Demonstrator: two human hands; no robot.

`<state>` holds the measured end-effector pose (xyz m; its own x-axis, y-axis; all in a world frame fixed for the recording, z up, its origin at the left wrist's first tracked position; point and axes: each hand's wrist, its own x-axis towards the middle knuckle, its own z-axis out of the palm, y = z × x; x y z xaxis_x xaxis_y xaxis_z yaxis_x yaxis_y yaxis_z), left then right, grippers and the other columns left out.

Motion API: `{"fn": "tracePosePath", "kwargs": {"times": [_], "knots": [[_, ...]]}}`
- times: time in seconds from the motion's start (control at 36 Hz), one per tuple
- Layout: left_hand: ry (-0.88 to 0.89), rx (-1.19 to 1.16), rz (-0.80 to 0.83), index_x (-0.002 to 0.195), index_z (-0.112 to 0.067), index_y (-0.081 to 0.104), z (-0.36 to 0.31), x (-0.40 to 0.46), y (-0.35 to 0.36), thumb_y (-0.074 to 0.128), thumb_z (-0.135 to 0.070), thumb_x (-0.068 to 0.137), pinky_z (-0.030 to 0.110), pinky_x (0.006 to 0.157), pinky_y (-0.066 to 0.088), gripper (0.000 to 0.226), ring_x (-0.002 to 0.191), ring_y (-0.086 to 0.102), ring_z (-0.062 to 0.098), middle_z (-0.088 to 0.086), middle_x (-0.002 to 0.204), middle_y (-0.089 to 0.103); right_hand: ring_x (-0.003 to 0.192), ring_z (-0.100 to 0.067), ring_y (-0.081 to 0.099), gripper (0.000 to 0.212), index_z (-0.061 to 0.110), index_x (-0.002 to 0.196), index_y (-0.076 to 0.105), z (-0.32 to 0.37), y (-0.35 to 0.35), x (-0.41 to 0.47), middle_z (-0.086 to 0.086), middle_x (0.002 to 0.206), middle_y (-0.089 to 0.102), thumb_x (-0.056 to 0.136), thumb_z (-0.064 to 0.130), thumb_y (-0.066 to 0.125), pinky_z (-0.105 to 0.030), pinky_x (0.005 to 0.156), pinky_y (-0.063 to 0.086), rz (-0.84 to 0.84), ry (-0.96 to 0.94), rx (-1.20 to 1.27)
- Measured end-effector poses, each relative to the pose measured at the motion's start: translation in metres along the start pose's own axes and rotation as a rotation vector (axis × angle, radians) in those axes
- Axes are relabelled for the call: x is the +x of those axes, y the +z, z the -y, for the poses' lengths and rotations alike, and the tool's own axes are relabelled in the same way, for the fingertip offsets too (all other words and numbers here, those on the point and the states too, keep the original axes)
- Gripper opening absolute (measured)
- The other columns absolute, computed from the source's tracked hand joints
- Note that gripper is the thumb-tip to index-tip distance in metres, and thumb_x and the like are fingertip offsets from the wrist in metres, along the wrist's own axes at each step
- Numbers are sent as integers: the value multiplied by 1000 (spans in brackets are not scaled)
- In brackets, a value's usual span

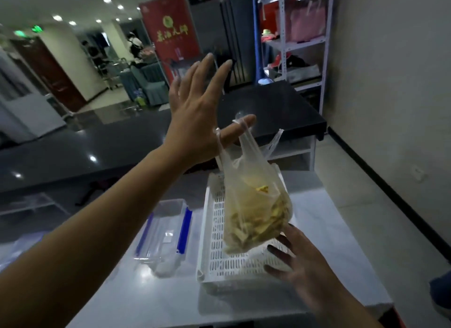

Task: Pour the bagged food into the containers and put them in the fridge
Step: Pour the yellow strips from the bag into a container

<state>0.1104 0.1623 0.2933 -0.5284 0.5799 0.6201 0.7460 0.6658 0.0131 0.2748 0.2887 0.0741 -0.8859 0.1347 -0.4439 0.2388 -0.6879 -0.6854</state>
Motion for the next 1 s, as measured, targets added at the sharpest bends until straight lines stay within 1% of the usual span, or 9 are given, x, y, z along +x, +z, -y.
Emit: {"fn": "tracePosePath", "kwargs": {"times": [0.11,0.17,0.25,0.36,0.47,0.58,0.69,0.89,1.0], "knots": [[-176,-148,0,157,-29,22,25,-4,-13,42,-76,81,56,121,9,92,151,8,26,5,166,10,122,-46,58,75,13,117,72,-4,20,20,-21,127,65,51,39,97,-75,98,37,292,181,390],[-286,-193,51,158,-31,20,46,-13,-12,44,-72,82,52,121,7,90,151,7,25,5,167,7,125,-48,54,74,6,117,70,-11,33,29,-24,127,64,53,30,97,-76,100,35,358,203,482],[-364,-229,21,156,-30,24,84,-32,-9,44,-67,84,51,120,12,83,151,11,22,4,166,12,117,-41,63,67,8,129,61,-27,54,47,-20,124,67,67,24,80,-73,98,40,278,177,386],[-370,-191,-71,155,-31,27,138,-59,-6,36,-70,87,54,121,8,80,151,9,23,6,166,12,104,-29,69,75,15,136,56,-47,86,69,-12,124,69,64,20,76,-55,86,55,149,65,257],[-428,-167,-96,156,-29,25,195,-78,-6,30,-76,84,57,121,6,86,152,7,26,9,166,9,92,-26,74,60,14,123,64,-63,125,84,-13,110,73,65,21,76,-46,68,58,33,-43,160],[-439,-95,-132,156,-26,24,254,-104,1,33,-75,86,59,121,6,86,152,4,27,10,165,7,83,-22,73,59,14,117,67,-67,152,97,-9,101,74,60,22,80,-44,66,58,-126,-165,2],[-448,-91,-94,155,-26,25,295,-143,21,37,-73,87,53,122,0,84,152,2,28,12,165,6,81,-22,70,22,23,98,73,-62,162,105,-3,92,75,81,10,70,-36,55,56,-247,-249,-131],[-536,-158,1,156,-27,23,325,-207,69,39,-69,88,51,122,-1,81,153,2,28,9,165,4,85,-29,71,25,12,105,71,-66,175,110,-9,93,76,80,8,73,-36,56,55,-379,-363,-326],[-576,-109,158,159,-26,15,341,-230,96,42,-67,93,53,123,-2,82,153,-5,28,10,166,-5,74,-23,74,20,13,97,73,-74,182,112,-8,86,77,79,4,75,-35,54,56,-440,-399,-427]]}}
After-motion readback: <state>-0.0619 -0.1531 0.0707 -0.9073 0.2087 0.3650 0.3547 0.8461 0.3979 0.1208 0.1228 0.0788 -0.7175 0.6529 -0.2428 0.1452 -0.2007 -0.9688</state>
